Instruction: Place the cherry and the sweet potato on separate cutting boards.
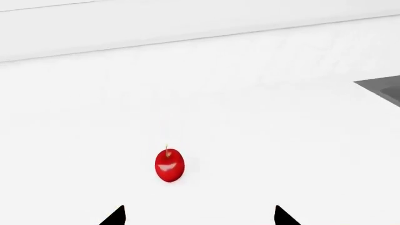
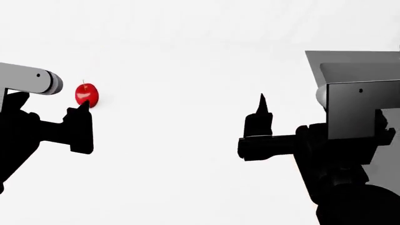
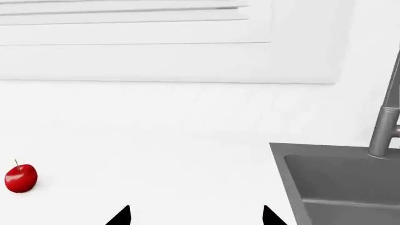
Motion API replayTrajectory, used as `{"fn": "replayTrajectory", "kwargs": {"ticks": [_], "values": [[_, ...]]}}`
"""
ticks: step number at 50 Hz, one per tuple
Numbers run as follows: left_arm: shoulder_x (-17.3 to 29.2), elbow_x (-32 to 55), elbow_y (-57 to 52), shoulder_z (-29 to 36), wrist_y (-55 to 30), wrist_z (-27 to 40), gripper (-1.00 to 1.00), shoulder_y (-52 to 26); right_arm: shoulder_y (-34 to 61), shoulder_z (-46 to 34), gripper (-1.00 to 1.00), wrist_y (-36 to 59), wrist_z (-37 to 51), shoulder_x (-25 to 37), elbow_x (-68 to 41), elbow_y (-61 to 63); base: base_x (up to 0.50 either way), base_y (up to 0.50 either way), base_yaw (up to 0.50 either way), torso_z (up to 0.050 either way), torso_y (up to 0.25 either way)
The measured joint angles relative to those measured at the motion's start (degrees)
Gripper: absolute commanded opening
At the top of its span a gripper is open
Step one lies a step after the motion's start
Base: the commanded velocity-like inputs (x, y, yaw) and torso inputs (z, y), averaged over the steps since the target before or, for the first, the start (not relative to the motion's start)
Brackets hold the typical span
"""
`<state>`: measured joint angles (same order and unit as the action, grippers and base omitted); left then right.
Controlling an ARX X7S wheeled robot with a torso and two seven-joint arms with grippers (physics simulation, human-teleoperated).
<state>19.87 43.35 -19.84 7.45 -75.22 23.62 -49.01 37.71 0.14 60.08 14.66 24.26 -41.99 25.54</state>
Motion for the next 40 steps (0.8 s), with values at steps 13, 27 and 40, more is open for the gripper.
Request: {"fn": "replayTrajectory", "kwargs": {"ticks": [13,27,40], "values": [[0.6,-1.0,1.5,1.3,1.1,0.0,1.00,0.1,-0.4,0.2,1.00,-0.3,-0.5,0.3,-0.7,-0.4,0.45,0.00,0.00,0.000,0.001],[1.0,-1.6,2.9,3.0,2.0,-0.2,1.00,1.0,-0.8,0.2,1.00,0.3,-0.8,0.5,-1.8,-0.7,0.18,0.00,0.00,0.000,0.001],[1.2,-3.9,10.0,5.8,5.2,-2.2,1.00,0.5,-1.3,1.1,1.00,1.2,-0.3,0.7,-3.3,0.5,0.00,0.00,0.00,0.000,0.000]]}}
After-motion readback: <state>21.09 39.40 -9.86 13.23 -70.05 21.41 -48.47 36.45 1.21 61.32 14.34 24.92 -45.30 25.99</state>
